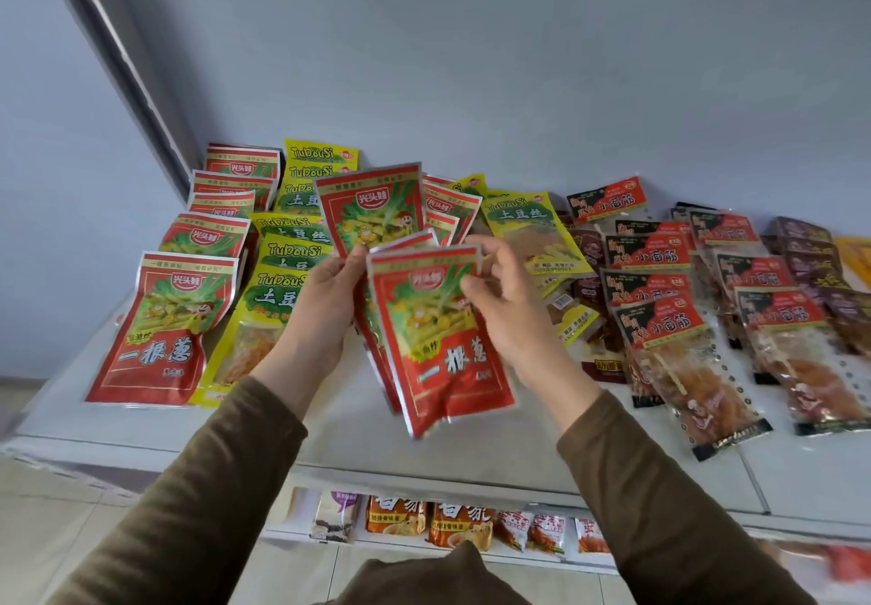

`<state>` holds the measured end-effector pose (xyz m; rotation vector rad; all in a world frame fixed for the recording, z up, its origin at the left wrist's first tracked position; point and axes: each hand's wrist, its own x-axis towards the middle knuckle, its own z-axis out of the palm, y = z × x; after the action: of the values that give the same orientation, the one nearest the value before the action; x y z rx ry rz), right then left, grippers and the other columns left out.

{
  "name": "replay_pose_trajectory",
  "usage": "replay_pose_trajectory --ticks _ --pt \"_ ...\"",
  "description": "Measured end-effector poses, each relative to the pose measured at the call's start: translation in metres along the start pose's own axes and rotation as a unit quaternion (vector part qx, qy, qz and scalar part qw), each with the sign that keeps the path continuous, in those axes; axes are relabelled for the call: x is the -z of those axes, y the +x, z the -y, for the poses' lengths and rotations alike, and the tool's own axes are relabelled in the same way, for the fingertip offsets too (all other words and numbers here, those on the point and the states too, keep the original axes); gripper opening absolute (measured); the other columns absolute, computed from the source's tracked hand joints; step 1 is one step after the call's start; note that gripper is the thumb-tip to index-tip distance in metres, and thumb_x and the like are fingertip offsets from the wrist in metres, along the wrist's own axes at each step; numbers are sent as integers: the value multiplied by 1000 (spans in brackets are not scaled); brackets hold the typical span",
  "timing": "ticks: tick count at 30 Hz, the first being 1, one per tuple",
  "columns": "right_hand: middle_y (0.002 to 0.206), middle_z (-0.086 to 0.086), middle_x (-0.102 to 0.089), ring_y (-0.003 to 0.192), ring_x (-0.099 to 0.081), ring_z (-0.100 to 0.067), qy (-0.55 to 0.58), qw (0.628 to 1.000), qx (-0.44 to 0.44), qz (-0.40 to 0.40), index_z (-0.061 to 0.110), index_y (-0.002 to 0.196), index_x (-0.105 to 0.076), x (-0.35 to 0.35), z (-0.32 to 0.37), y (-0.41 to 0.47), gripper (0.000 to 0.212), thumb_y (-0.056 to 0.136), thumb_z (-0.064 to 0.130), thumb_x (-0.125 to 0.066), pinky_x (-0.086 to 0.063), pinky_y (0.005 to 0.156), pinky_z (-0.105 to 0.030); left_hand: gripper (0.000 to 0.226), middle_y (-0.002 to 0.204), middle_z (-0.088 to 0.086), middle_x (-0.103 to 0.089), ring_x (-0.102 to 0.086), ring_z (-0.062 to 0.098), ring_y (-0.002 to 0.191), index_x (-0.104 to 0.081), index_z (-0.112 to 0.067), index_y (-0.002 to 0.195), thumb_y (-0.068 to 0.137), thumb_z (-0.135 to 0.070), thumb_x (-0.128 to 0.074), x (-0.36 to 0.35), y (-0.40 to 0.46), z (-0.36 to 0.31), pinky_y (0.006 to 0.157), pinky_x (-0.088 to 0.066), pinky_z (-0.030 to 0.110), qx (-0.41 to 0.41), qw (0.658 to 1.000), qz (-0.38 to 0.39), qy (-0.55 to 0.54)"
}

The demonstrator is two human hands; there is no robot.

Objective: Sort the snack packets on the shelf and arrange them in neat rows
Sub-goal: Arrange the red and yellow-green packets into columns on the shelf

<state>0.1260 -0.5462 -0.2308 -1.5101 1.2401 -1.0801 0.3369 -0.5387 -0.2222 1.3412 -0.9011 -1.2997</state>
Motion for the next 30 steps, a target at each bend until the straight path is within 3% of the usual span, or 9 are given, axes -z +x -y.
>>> replay_pose_trajectory --ticks 6,11,14,17,20,22,25,27,30 --pt "128 12 -54 115 -58 -10 -125 991 38 -23 28 139 -46 -18 -6 -14 36 103 26 -54 -56 88 -33 34 100 7 -80 -78 27 89 -72 -17 100 101 -47 -56 -3 1 -8 76 -63 37 -34 999 -2 2" --pt "98 16 -64 89 -63 1 -117 991 17 -62 27 107 -59 -21 -10 -11 6 101 29 -58 -48 66 -17 44 105 6 -80 -78 26 93 -79 -30 96 99 -62 -49 -7 -8 -10 75 -65 36 -27 999 19 0" --pt "95 13 -65 87 -64 -2 -79 992 -4 -97 24 100 -60 -24 -14 -12 2 100 25 -61 -53 70 -26 48 117 -4 -77 -76 20 104 -67 -39 124 93 -72 -51 -10 -20 -7 89 -60 42 -29 998 53 17" --pt "96 5 -66 90 -66 -14 -47 991 -33 -123 21 97 -57 -29 -17 -14 4 101 23 -58 -58 77 -44 65 119 -8 -75 -76 18 102 -46 -38 138 84 -46 -80 -10 -29 5 85 -62 39 -27 996 78 43" --pt "94 7 -63 85 -64 -8 -60 990 -28 -123 22 97 -51 -35 -19 -17 8 101 24 -57 -53 64 -28 71 119 -6 -74 -75 16 102 -41 -35 138 84 -19 -83 -11 -34 14 82 -63 37 -32 991 80 100" --pt "107 13 -59 93 -61 1 -91 989 -3 -119 28 110 -47 -36 -16 -18 18 99 28 -61 -48 66 -11 67 118 -4 -74 -75 17 103 -42 -33 138 87 -15 -81 -9 -31 15 82 -62 36 -27 992 71 102" --pt "131 15 -47 115 -53 4 -82 994 6 -76 30 143 -32 -34 -9 -13 60 95 35 -68 -48 84 -12 67 116 -1 -75 -76 23 99 -43 -37 137 87 -16 -81 -6 -27 12 84 -62 44 6 991 96 97" --pt "127 23 -48 114 -54 8 -16 998 -28 -47 34 150 -22 -35 -6 -10 74 94 32 -70 -47 81 -11 66 116 1 -76 -77 26 98 -42 -40 136 87 -18 -81 -8 -27 11 87 -61 49 23 988 117 99" --pt "124 21 -54 111 -57 6 36 997 -51 -52 36 150 -21 -37 -9 -7 79 91 26 -74 -48 80 -13 74 128 -2 -69 -73 17 106 -34 -39 145 88 -25 -80 -13 -32 6 86 -60 36 -30 978 91 187"
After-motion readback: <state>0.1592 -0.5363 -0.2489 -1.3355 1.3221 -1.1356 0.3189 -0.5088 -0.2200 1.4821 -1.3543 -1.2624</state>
